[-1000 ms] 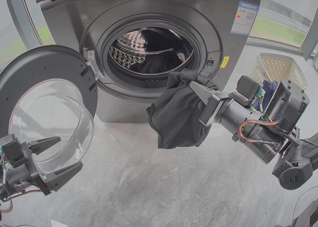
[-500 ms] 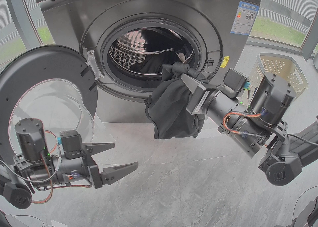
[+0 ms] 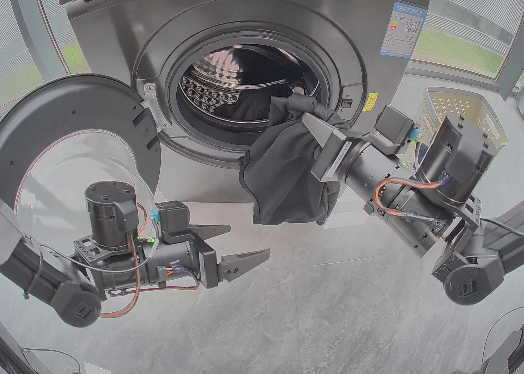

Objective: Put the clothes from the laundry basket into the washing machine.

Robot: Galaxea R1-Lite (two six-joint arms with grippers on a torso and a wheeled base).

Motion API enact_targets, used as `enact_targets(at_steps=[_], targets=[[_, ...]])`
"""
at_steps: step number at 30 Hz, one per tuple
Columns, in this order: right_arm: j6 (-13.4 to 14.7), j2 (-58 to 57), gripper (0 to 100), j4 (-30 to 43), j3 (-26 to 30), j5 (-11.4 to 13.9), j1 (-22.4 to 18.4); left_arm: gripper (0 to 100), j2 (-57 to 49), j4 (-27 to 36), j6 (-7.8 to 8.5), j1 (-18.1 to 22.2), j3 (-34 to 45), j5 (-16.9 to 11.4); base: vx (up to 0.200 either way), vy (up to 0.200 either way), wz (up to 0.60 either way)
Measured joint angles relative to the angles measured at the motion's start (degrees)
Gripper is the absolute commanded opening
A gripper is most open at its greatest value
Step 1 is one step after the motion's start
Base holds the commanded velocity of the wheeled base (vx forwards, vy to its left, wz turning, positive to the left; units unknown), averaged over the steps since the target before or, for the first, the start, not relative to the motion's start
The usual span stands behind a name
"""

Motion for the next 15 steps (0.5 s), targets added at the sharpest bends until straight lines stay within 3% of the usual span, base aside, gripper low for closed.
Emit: enact_targets(at_steps=[5,15], targets=[[0.0,-0.5,0,-0.4,0.2,0.0,0.1,100,4.8,-4.1,-0.04,0.0,-2.3,2.7,0.000,0.000,0.00],[0.0,-1.1,0,-0.7,0.4,0.0,1.3,100,15.0,-13.3,-0.20,0.1,-7.7,3.7,0.000,0.000,0.00]])
